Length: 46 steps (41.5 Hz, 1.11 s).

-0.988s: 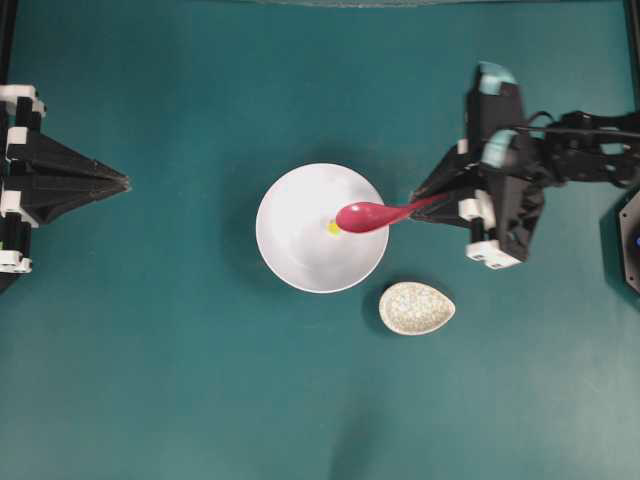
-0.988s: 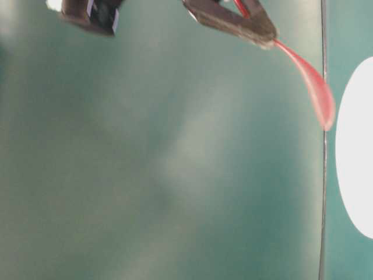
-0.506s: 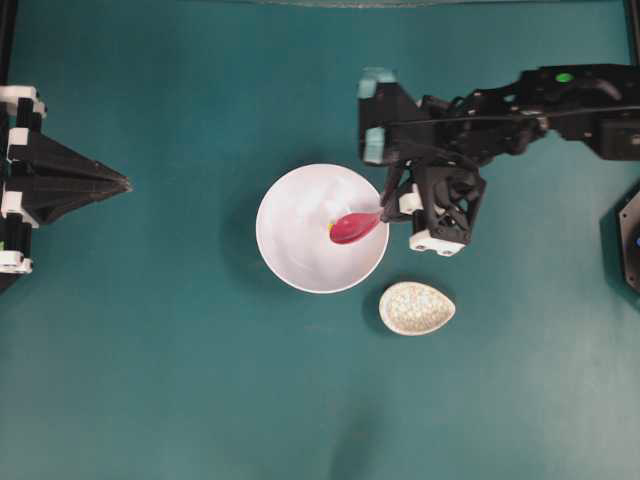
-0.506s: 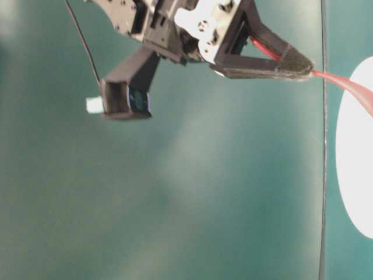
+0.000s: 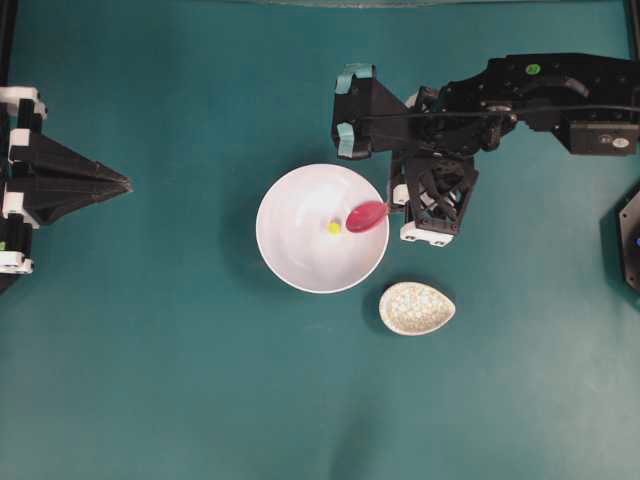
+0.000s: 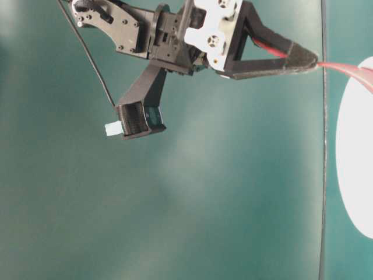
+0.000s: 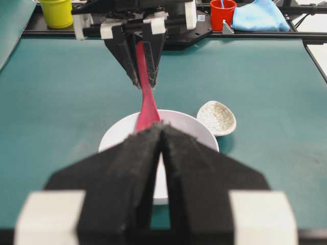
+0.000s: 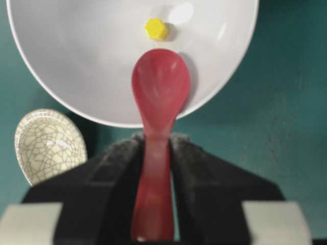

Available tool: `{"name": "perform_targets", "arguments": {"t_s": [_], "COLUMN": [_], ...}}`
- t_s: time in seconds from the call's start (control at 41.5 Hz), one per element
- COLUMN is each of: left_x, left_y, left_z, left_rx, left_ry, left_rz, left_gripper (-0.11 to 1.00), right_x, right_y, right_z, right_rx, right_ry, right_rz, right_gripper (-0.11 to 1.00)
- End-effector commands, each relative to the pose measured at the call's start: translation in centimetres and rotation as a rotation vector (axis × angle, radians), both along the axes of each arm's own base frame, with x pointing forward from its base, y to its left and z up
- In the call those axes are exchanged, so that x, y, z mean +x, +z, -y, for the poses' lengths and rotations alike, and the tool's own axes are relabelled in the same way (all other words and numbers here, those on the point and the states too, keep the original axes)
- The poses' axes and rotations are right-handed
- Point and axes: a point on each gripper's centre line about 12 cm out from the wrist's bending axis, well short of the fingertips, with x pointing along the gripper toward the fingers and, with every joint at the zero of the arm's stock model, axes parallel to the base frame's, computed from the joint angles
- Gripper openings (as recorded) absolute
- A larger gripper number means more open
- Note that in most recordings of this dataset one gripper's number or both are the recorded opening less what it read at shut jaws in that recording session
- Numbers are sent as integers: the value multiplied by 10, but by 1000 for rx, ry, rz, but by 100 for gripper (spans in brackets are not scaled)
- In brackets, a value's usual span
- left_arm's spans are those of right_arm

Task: Scoop the yellow hexagonal prism block from the bowl with a spoon using the right arm.
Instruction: 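Lower the spoon into the bowl and slide it under the yellow block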

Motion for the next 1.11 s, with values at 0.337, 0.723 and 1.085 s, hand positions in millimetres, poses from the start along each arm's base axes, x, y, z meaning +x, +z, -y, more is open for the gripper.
{"name": "perform_targets", "arguments": {"t_s": [0.337,0.723,1.085], "left_x": [3,2,2], "left_y": [7,7,7], "left_z": [-4,-4,-4], "left_rx": [5,5,5], "left_ry": [19,19,19], "left_rz": [14,15,15], "left_gripper": [6,6,6], "right_x": [8,17,30], "right_y": [12,-1,-10], "right_z": [-6,-7,-7], "right_rx": [-7,-11,-31], "right_ry": [12,11,7], "right_rz": [38,45,100], "right_gripper": [25,25,25]}}
